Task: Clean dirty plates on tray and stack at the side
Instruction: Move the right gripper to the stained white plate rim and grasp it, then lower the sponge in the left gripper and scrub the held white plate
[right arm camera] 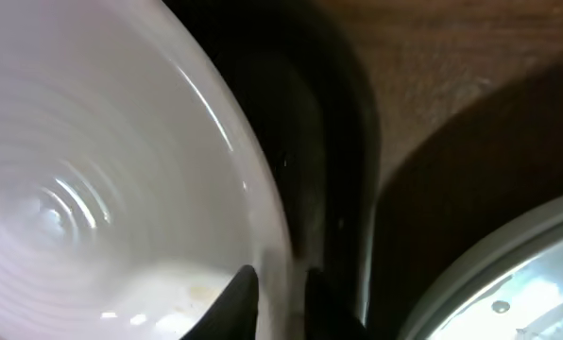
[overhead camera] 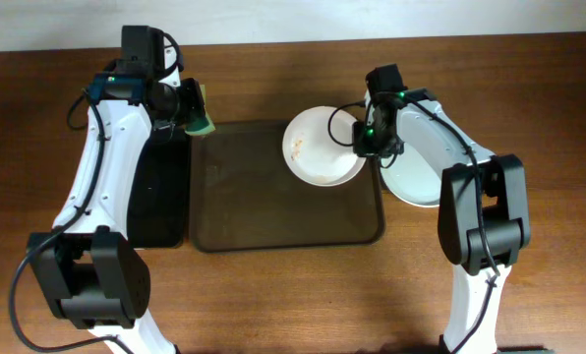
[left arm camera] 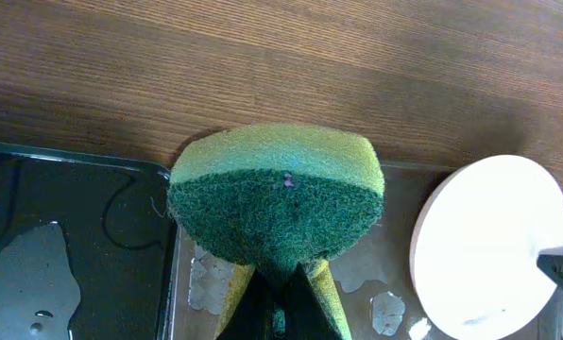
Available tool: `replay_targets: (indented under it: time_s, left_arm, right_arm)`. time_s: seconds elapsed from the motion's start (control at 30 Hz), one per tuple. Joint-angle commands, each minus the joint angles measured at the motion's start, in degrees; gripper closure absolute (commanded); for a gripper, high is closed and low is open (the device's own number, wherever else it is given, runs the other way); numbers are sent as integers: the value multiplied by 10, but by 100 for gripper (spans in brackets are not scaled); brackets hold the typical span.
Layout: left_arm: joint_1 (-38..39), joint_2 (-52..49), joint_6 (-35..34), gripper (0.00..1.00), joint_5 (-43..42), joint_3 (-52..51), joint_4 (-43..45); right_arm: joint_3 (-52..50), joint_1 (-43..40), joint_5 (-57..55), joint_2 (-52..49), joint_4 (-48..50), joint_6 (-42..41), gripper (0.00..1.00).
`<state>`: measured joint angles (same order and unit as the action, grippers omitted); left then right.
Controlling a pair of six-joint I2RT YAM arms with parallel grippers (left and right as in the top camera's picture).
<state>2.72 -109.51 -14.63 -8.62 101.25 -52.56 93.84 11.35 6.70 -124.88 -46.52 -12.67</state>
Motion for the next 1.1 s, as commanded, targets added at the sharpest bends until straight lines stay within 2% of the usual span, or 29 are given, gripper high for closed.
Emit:
replay_targets:
  time_s: [0.0, 0.47, 0.5, 0.53, 0.57, 0.6, 0.73, 0.83, 0.93, 1.0, 1.07]
  left_arm:
    - [3, -4, -8, 99, -4, 8, 0]
    - [3, -4, -8, 99, -4, 1, 1]
    - [3, -4, -8, 99, -6, -1, 0]
    - [5, -4, -8, 99, -6, -4, -2]
    - [10, -4, -8, 99, -7, -7, -3]
    - [15, -4, -8, 99, -7, -10, -6]
    - [48, -5, -7, 99, -6, -34, -11]
    - [57, -5, -7, 99, -6, -55, -11]
    - [57, -5, 6, 99, -6, -73, -8]
    - [58, -6, 10, 99, -8, -89, -1]
    - [64, -13, 30, 99, -17, -96, 6]
  right_arm:
    - [1, 6, 17, -2, -22, 0, 87]
    - [2, 88, 39, -2, -142, 2, 89]
    - [5, 90, 39, -2, -142, -9, 81]
    - [8, 89, 38, -2, -141, -28, 66]
    - [9, 88, 39, -2, -134, -47, 61]
    - [8, 87, 41, -2, -127, -64, 58]
    - [8, 93, 60, -19, -85, -130, 58]
    - [7, 93, 67, -32, -79, -149, 62]
    - [7, 93, 72, -33, -73, -149, 86]
    - [6, 94, 81, -33, -65, -156, 96]
    - [5, 102, 80, -35, -57, -164, 96]
